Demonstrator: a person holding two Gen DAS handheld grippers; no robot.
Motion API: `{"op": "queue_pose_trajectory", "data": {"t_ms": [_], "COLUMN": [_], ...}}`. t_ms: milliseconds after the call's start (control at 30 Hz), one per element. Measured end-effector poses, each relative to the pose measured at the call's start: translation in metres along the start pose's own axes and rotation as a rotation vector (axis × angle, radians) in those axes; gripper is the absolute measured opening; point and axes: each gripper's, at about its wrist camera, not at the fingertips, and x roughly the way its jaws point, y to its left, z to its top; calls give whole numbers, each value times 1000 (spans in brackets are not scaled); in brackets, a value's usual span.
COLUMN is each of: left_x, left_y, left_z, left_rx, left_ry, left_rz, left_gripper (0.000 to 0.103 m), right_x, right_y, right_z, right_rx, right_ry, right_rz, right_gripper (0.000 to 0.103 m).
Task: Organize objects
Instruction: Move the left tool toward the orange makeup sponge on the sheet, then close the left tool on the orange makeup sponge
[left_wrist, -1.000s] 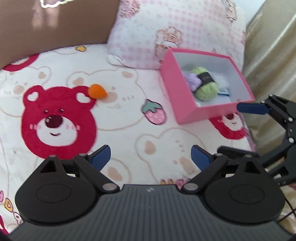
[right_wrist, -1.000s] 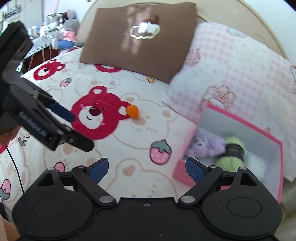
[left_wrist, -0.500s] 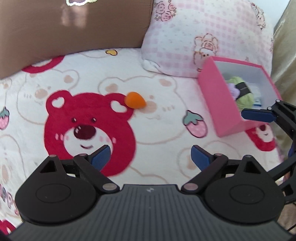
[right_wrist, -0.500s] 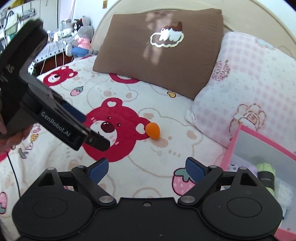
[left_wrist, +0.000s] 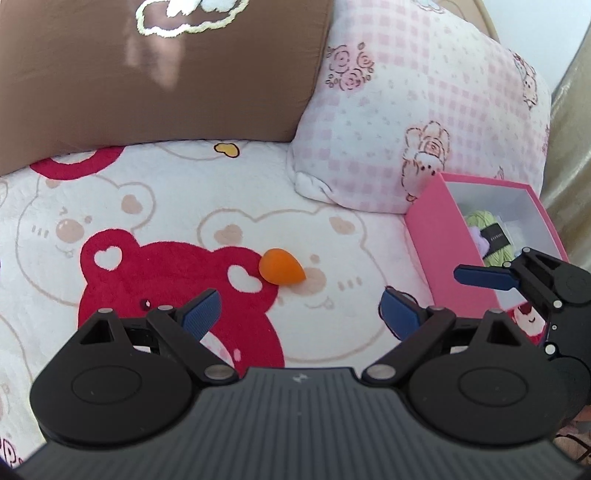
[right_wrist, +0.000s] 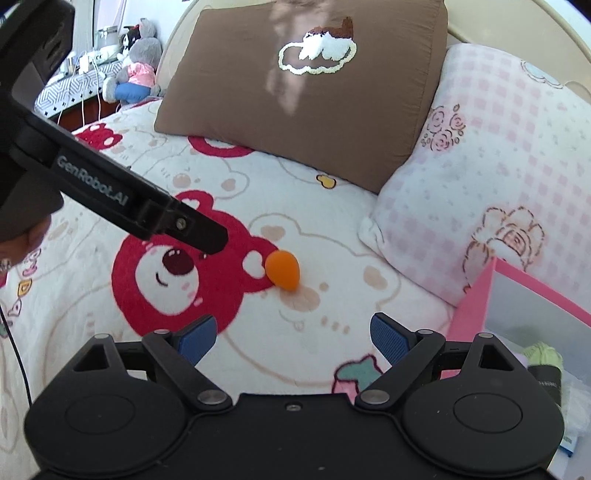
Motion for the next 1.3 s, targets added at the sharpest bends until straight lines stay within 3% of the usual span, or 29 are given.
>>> {"op": "queue_pose_trajectory", "data": {"t_ms": [200,400,567,700,800,933,1067,1167,1300], "left_x": [21,39,59,79,90,100,106,109,114], "left_y": [25,42,55,62,65,67,65,62,46], "left_z": [5,3,2,1,0,0,2,0,0], "left_rx": [-46,3,25,23,21,1,20,13,73], "left_ry": [12,-16,-19,-5,-15,-31,-39,-40,-22], "left_rz": [29,37,-3,-21,-41,-35,-38,-98,-82], "left_gripper": [94,93,92,91,90,90,90,89,78], "right_x": [20,55,83,100,113,122,128,133,137], "right_y": [1,3,-6,-10,-12,-14,-12,-21,-26], "right_z": [7,6,8,6,3,-9,-14,-15,-21], "right_rx": [40,39,136,168,206,275,275,336,357], "right_ry": [-60,-25,5,27,29,8,-9,-7,-14], "right_rz": [70,135,190,185,175,245,224,254,252], "right_gripper": [93,93,93,92,92,88,86,85,77]}}
